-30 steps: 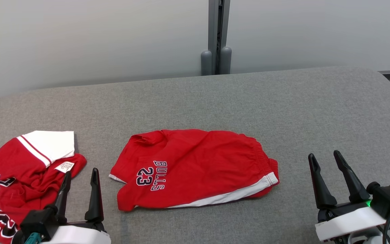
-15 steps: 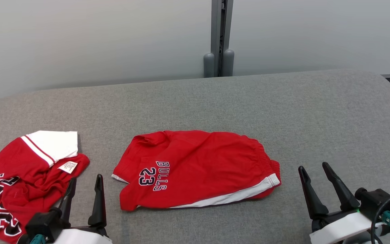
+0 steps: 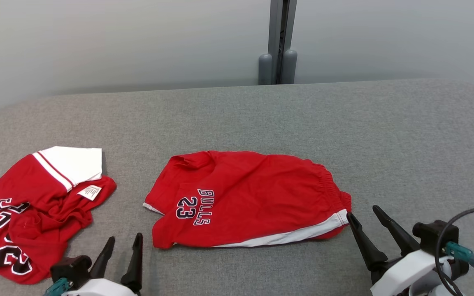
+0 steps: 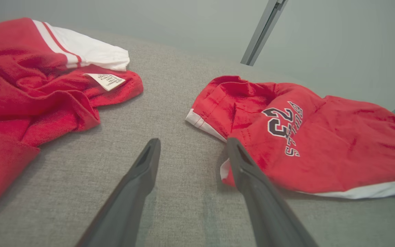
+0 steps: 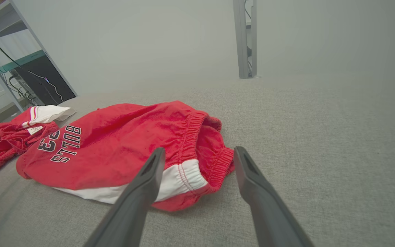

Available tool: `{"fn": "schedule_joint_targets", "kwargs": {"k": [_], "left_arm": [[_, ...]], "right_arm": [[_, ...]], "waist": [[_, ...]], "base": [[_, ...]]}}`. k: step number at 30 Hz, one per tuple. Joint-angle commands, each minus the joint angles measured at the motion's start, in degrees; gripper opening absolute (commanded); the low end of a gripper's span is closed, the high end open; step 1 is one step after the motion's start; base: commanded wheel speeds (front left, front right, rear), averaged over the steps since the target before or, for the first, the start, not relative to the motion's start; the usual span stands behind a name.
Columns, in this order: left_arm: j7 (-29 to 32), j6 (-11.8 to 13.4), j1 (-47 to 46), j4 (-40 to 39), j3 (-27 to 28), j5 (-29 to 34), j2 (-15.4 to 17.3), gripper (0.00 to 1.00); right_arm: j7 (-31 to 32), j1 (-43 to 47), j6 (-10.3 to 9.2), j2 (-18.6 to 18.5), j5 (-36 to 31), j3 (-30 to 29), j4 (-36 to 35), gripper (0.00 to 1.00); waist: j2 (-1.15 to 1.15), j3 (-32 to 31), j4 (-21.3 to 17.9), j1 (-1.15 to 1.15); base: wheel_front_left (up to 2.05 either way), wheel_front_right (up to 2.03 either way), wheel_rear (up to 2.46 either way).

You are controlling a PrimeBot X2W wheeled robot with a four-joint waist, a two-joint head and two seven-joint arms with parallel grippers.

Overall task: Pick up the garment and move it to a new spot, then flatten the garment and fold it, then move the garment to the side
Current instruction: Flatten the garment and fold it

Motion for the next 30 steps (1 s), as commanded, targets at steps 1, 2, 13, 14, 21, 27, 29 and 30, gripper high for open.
{"fn": "schedule_joint_targets", "kwargs": {"k": [1, 2, 13, 14, 21, 27, 29, 30], "left_arm": [[0.35, -0.53, -1.42, 0.02, -0.23, -1.88, -0.21, 1.00], [0.94, -0.76, -1.61, 0.16, -0.93, -2.13, -0.24, 1.00], [9.96, -1.69, -3.82, -0.27, -11.57, -7.33, 3.44, 1.00], [10.54, -1.63, -4.15, -0.58, -12.91, -7.91, 4.36, 1.00], [13.72, -1.61, -8.94, -0.84, -23.02, -13.99, 10.71, 1.00], [12.52, -1.62, -13.09, 3.02, -27.84, -16.70, 13.25, 1.00], [12.03, -1.62, -14.40, 4.43, -29.90, -17.39, 13.98, 1.00], [11.87, -1.62, -15.04, 4.92, -31.09, -17.94, 13.96, 1.00]], "right_arm": [[0.60, -1.21, 0.14, -0.89, 0.88, 0.74, 0.17, 1.00], [1.18, -1.75, 0.14, -1.33, 1.68, 1.51, 0.43, 1.00], [8.51, -7.61, 0.14, -5.86, 9.79, 9.73, 2.96, 1.00], [8.92, -7.99, 0.14, -6.24, 10.40, 10.40, 2.99, 1.00], [10.18, -10.21, 0.14, -8.09, 14.03, 14.02, 2.82, 1.00], [9.82, -12.02, 0.14, -8.49, 15.39, 16.11, 2.90, 1.00], [9.60, -12.53, 0.14, -8.41, 15.79, 16.90, 3.02, 1.00], [9.53, -12.78, 0.14, -8.40, 16.03, 17.32, 3.07, 1.00]], "waist": [[0.00, 0.43, 0.34, 0.00], [0.00, 0.63, 0.54, 0.00], [0.00, 2.34, 3.16, 0.00], [0.00, 2.45, 3.34, 0.00], [0.00, 3.79, 4.10, 0.00], [0.00, 4.80, 3.06, 0.00], [0.00, 5.01, 2.66, 0.00], [0.00, 5.11, 2.48, 0.00]], "base": [[0.00, 0.00, 0.00], [0.00, 0.00, 0.00], [0.00, 0.00, 0.00], [0.00, 0.00, 0.00], [0.00, 0.00, 0.00], [0.00, 0.00, 0.00], [0.00, 0.00, 0.00], [0.00, 0.00, 0.00]]}}
